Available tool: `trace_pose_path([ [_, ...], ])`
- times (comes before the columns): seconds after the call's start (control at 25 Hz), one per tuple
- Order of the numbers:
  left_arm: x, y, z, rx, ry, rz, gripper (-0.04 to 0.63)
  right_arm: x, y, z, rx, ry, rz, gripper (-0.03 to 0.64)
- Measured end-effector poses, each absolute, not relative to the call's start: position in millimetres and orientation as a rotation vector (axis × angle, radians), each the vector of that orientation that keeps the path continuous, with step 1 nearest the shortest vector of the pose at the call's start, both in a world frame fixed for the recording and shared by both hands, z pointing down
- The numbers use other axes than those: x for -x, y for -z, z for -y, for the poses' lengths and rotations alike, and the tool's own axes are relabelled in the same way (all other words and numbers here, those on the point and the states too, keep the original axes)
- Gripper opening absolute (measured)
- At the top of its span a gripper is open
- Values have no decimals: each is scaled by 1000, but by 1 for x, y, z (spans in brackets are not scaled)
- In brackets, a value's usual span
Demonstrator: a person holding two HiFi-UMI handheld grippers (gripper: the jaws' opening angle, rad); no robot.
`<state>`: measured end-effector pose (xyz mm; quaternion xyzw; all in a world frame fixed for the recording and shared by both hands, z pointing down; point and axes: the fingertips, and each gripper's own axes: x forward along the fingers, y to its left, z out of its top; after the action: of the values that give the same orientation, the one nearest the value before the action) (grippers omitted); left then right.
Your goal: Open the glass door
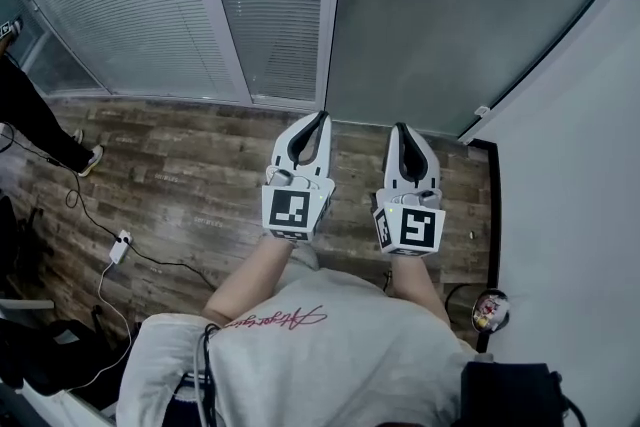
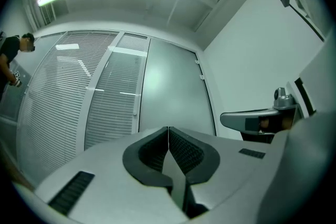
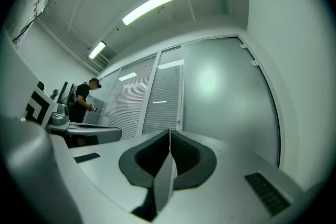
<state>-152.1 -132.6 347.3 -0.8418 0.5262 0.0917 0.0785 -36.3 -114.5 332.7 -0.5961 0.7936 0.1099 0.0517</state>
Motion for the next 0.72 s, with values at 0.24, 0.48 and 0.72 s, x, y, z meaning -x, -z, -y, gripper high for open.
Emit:
trace_pose_path([
  [0.24,154,-354,153,2531,-248,-1604,17,38,-338,138,1798,-310,-2429,18],
  [0.48,153,-359,211,2545,-263,-1592,17,35,-343,191,1814,-334,-2434,18],
  [0.72,150,-362,293,2563,-264,-1557,17,42,-346,270,1833,-333,-2430,18],
])
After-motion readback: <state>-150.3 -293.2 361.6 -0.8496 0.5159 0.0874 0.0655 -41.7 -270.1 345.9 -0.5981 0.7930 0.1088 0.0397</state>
